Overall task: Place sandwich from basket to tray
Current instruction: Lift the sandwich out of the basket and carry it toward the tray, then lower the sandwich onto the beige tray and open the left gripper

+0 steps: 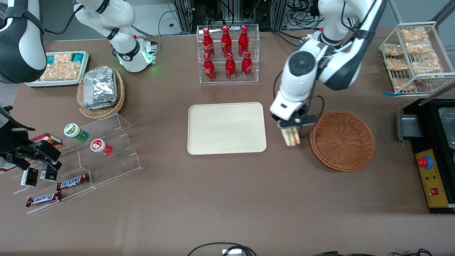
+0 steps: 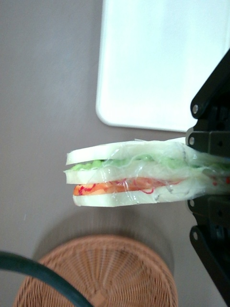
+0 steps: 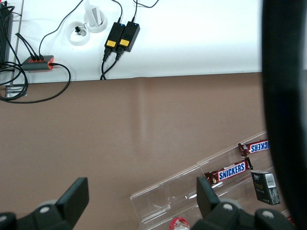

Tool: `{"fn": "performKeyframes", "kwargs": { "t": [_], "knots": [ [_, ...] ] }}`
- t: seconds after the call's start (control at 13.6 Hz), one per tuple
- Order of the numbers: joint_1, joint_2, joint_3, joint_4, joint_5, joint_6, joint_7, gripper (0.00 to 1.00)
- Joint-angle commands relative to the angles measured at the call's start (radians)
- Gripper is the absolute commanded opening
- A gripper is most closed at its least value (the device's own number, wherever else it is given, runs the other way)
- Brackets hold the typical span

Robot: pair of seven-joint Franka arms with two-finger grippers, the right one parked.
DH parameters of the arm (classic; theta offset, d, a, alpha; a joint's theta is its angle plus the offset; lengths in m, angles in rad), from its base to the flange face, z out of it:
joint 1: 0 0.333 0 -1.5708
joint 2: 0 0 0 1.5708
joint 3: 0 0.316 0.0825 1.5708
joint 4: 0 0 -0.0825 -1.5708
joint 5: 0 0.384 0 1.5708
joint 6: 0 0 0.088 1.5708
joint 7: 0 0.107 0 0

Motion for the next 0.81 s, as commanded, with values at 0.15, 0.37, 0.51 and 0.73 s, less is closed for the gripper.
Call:
{"fn": "performKeyframes", "kwargs": {
  "t": [0.15, 0.37, 0.51, 0.73],
  "knots": [
    [-0.146, 0.085, 0.008, 0.020, 0.032, 0.050, 0.003, 0.00],
    [-0.197, 0.154, 0.008, 0.026, 0.086, 0.054, -0.003, 0.00],
    [-0.214, 0.208, 0.007, 0.032, 0.098, 0.083, -0.003, 0.00],
    [-0.236, 0.278, 0.008, 0.036, 0.126, 0.120, -0.010, 0.00]
  ]
}}
